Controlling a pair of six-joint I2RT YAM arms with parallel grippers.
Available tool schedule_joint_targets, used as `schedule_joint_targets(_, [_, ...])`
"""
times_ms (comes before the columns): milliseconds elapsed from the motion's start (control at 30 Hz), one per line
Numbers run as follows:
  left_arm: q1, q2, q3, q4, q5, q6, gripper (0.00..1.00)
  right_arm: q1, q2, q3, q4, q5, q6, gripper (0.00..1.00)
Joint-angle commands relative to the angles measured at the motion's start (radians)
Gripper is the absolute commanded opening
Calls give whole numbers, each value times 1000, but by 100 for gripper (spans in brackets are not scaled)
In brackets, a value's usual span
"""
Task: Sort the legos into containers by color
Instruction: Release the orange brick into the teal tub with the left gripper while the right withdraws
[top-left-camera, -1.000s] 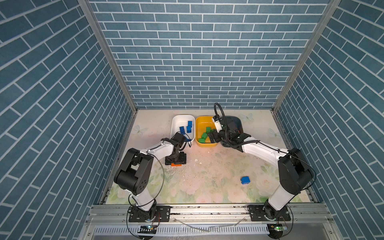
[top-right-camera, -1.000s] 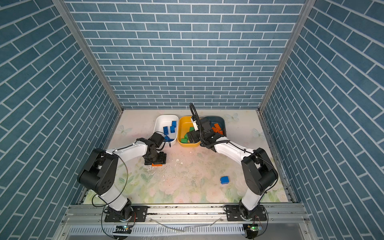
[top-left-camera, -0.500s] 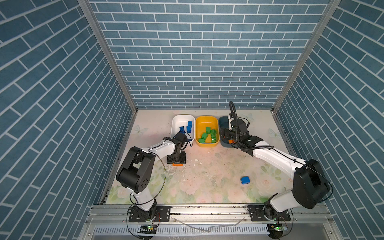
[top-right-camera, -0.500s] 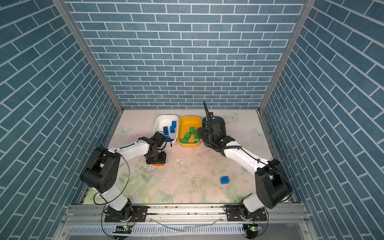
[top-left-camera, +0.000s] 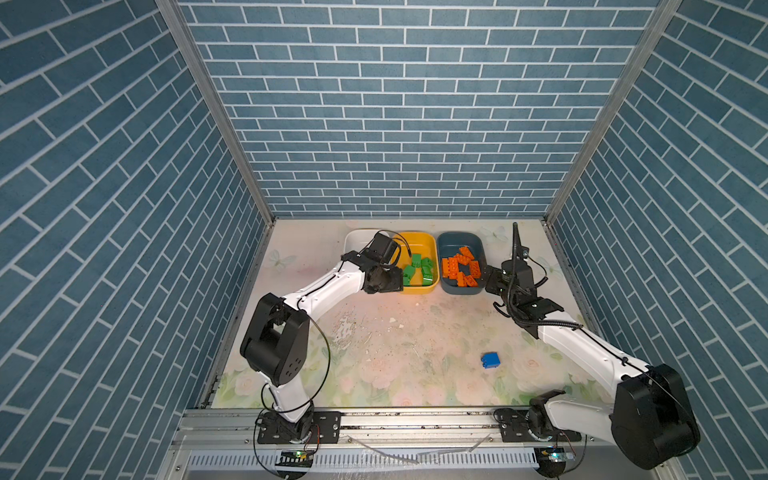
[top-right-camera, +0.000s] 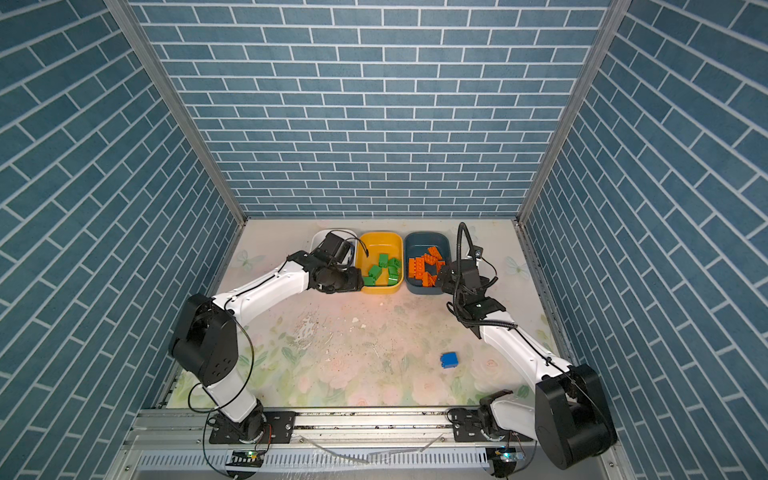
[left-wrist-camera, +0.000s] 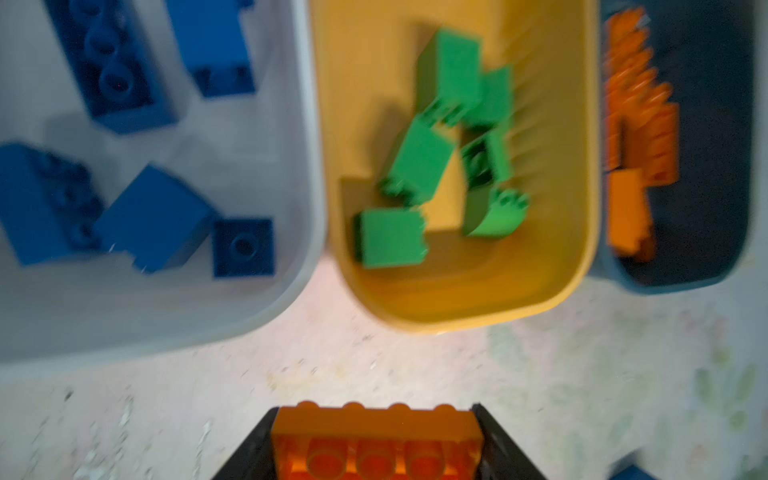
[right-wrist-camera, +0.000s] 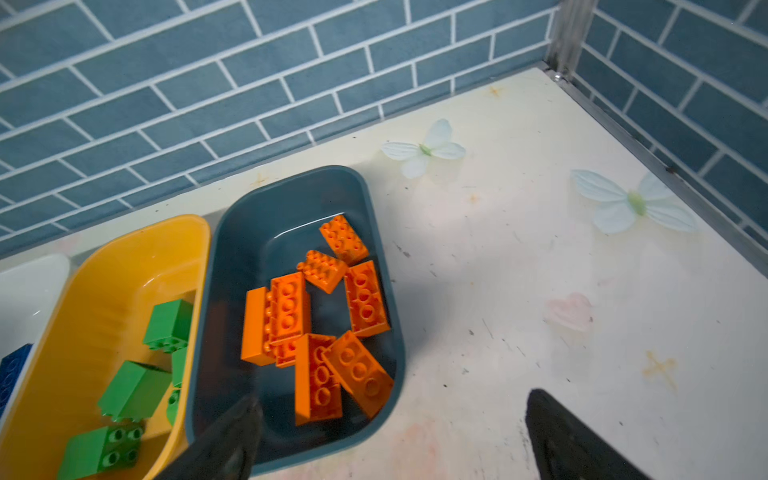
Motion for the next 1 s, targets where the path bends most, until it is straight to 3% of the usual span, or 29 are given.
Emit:
schedule_joint_targets(0, [-42,107,137,-17,53,8,40,-35,-45,-42,-54,-33,99,99])
schedule_joint_targets(267, [-117,356,516,-71,148,24,40,-100,-103,-88,-160,-52,136,98])
schedule_joint_targets(467, [-137,513,716,22,219,-34,40,-113,-144,-131,-165,-58,141,98])
schedule_joint_targets(767, [-150,758,1030,88,25,-153,44,-117,-158,-145,-182,-83,144,98])
schedule_joint_targets(833, [-149,803,1088,108,-7,-168,49,-117,-171,-144,-197,-83,144,98])
schedule_joint_targets(967, [-149,861,1170,122,-67,-174,72,-119,-213,-154,-231,-71,139,98])
